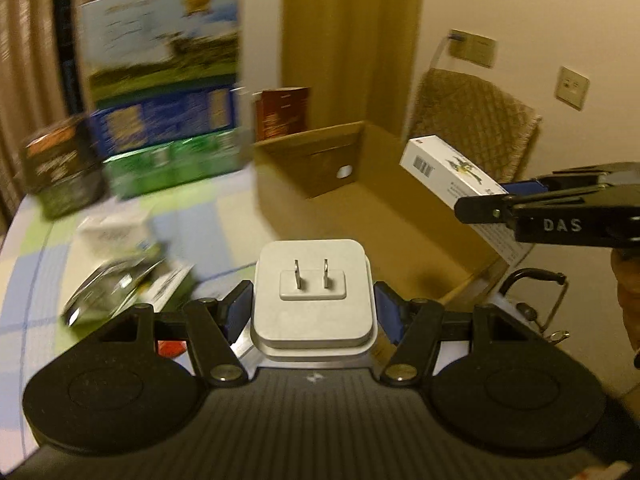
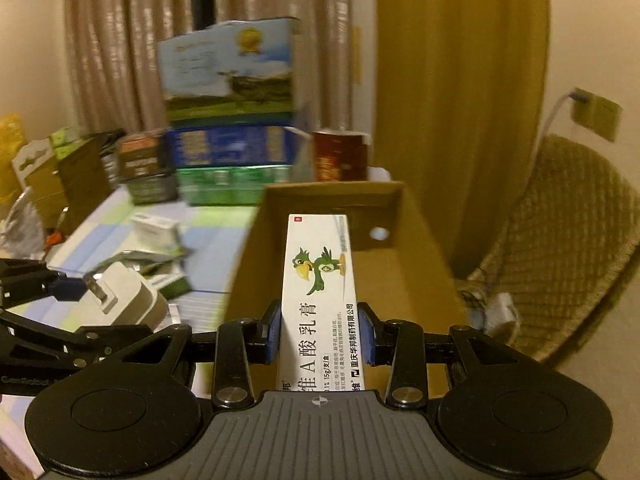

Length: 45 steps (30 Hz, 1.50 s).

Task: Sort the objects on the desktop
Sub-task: 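Carry both items to the cardboard box and release them inside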

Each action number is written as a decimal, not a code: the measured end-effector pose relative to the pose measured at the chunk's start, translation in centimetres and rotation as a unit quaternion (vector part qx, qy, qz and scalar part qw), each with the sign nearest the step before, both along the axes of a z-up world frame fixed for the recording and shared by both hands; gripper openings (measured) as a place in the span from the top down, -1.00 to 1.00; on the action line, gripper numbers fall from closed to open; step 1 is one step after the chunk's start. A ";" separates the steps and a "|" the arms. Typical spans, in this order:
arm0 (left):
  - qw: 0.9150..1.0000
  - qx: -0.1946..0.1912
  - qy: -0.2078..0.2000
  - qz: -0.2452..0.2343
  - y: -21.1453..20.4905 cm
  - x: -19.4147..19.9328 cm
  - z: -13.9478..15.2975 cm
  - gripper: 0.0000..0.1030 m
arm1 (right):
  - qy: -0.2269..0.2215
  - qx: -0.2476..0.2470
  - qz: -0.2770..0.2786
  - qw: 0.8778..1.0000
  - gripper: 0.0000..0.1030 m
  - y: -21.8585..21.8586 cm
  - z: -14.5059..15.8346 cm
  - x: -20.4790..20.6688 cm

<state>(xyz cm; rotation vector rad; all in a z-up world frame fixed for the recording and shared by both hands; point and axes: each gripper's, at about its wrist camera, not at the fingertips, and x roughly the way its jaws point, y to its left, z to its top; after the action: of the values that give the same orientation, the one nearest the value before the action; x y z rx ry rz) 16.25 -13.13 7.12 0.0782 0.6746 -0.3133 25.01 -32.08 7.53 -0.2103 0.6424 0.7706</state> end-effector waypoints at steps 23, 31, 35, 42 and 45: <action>0.998 0.001 0.040 -0.055 -9.5 9.4 -4.5 -0.17 | 0.049 -0.005 -0.022 0.999 0.31 -0.7 -4.8 7.6; 0.998 -0.004 0.038 -0.044 -8.5 9.7 -5.1 -0.32 | 0.056 -0.011 -0.018 0.998 0.31 0.0 -5.7 7.7; 0.999 -0.008 0.024 -0.035 -7.4 9.0 -4.5 -0.32 | 0.056 -0.006 -0.018 0.998 0.31 0.3 -5.7 7.7; 1.000 -0.014 0.014 -0.020 -6.2 7.8 -3.4 -0.32 | 0.043 0.026 -0.018 0.999 -0.22 -0.3 -4.6 7.0; 1.000 -0.013 0.008 -0.012 -5.6 6.8 -2.9 -0.32 | 0.039 0.029 -0.019 0.999 -0.22 -0.9 -4.0 6.2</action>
<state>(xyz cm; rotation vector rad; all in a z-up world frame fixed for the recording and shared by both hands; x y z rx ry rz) 23.07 -18.76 4.17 0.0585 0.6850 -0.3466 31.18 -32.97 3.58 -0.1147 0.6957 0.7634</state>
